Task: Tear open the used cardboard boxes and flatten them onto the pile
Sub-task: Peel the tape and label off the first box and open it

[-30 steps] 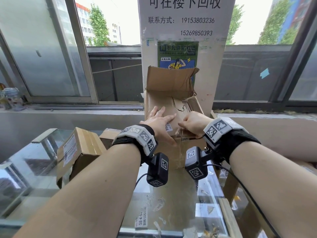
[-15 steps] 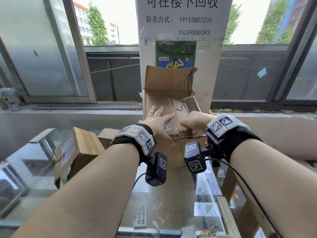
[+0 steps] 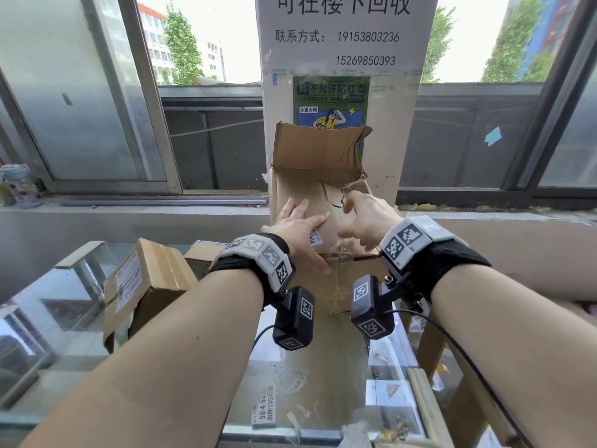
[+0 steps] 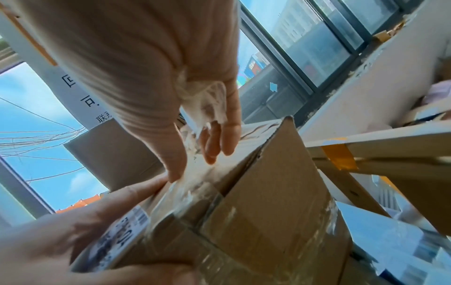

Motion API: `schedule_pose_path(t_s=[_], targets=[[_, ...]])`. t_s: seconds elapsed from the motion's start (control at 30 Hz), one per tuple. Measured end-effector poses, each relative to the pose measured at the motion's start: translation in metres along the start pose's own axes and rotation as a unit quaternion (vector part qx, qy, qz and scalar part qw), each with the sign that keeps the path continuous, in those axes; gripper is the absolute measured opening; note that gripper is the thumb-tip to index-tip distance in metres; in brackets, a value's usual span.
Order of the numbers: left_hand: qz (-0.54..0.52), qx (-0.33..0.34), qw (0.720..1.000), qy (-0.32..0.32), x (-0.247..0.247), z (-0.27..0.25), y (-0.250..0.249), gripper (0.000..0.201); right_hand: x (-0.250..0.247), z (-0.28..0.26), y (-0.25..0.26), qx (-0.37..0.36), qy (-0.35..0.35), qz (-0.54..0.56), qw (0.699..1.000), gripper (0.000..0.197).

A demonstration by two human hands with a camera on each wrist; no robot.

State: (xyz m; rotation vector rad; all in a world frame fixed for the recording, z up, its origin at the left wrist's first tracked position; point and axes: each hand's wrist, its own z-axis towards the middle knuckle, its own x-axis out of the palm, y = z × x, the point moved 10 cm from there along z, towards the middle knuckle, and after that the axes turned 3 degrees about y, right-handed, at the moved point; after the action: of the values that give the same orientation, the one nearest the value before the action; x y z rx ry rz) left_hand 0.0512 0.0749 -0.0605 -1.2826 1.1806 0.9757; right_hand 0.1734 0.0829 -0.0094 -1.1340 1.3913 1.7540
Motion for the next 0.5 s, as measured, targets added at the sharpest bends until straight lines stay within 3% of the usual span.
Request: schedule_pose_path(t_s=[0.1,0.3,0.5], targets=[[-0.009,0.003,1.0,0.0,-0.001,-0.001,0.002,0.109,0.005,0.001,0.004,-0.032,0.015,0.01,0.999,0.016],[-0.02,0.002,1.0,-0.001,-0.001,-0.002,0.004,0.11,0.011,-0.003,0.005,-0.057,0.065,-0.006,0.996,0.026],[-0.017,0.0,1.0,-0.002,-0.001,-0.003,0.004,0.11,0.012,-0.007,0.01,-0.077,0.048,-0.007,0.996,0.009]])
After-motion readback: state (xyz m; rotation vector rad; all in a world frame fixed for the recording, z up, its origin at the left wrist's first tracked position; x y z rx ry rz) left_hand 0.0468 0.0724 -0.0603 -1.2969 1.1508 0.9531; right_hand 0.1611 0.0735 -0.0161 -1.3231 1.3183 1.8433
